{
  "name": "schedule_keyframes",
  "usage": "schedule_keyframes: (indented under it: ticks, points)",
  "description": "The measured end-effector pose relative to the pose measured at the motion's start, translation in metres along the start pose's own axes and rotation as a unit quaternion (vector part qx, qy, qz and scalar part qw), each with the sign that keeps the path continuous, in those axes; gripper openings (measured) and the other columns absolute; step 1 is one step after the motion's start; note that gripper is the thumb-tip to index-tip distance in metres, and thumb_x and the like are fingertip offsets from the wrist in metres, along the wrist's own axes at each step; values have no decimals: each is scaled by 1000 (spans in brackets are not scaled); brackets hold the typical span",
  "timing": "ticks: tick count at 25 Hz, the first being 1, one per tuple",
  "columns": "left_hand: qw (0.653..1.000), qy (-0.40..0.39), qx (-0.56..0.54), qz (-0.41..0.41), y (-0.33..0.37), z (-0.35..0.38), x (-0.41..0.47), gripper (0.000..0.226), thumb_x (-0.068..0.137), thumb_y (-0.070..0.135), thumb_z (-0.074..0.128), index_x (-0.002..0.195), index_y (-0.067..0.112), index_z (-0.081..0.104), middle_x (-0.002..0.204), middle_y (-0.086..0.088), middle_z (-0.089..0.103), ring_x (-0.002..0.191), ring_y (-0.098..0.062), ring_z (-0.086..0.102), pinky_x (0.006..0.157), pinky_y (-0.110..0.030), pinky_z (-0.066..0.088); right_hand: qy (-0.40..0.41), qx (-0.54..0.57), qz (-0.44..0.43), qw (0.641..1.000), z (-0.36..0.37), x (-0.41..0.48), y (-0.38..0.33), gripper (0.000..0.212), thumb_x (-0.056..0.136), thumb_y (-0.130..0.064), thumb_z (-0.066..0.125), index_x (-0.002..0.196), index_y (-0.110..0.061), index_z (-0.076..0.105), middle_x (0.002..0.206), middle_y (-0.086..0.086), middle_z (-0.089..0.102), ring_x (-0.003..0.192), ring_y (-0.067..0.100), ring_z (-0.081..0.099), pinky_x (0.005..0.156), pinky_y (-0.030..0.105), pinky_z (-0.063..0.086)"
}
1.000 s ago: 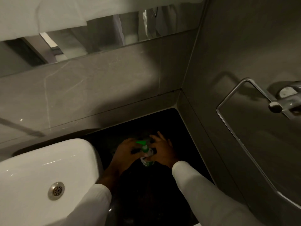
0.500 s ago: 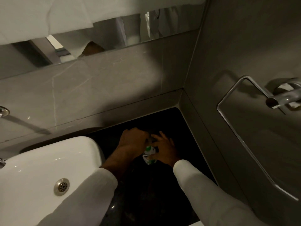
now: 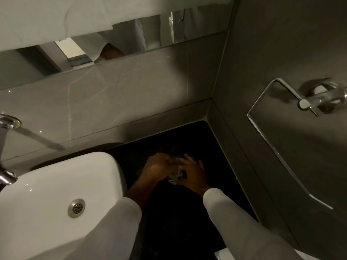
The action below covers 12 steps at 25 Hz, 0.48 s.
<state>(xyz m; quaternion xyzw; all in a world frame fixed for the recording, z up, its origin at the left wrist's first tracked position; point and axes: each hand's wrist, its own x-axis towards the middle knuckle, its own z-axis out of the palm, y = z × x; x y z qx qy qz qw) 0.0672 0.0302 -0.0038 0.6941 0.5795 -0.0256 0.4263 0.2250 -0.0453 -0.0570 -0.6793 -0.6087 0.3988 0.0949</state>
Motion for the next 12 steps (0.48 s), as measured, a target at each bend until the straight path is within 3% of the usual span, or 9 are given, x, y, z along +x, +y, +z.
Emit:
schedule_keyframes:
  ticks: [3, 7, 10, 12]
  points:
    - [999, 3, -37, 13, -6, 8, -10, 17, 66, 54, 83, 60, 47, 69, 55, 30, 66, 50, 13, 62, 43, -1, 39, 11, -9, 7, 1000, 4, -7, -1, 66, 82, -47, 78, 144, -37, 59, 166, -18, 38, 164, 13, 13, 130, 58, 3]
    - [997, 46, -41, 44, -16, 21, -21, 29, 66, 71, 75, 70, 42, 69, 67, 27, 70, 59, 8, 66, 49, -7, 44, 22, 2, 6, 1000, 10, -10, -3, 61, 84, -47, 76, 142, -36, 62, 165, -15, 41, 164, 16, 17, 130, 58, 5]
    - [993, 103, -38, 49, -20, 22, -37, 45, 73, 85, 57, 78, 42, 70, 70, 17, 72, 65, 2, 68, 68, -31, 60, -19, -18, 16, 1000, 0, -15, -3, 90, 82, -43, 81, 160, -32, 37, 172, -6, 26, 165, 20, 14, 130, 58, 9]
    - [987, 148, -1, 65, -27, 16, -46, 58, 75, 91, 42, 89, 42, 69, 85, 17, 76, 86, -5, 72, 85, -43, 58, -22, -21, 3, 1000, -16, -28, -7, 110, 81, -38, 83, 167, -31, 15, 176, -2, 13, 165, 22, 12, 131, 55, 16]
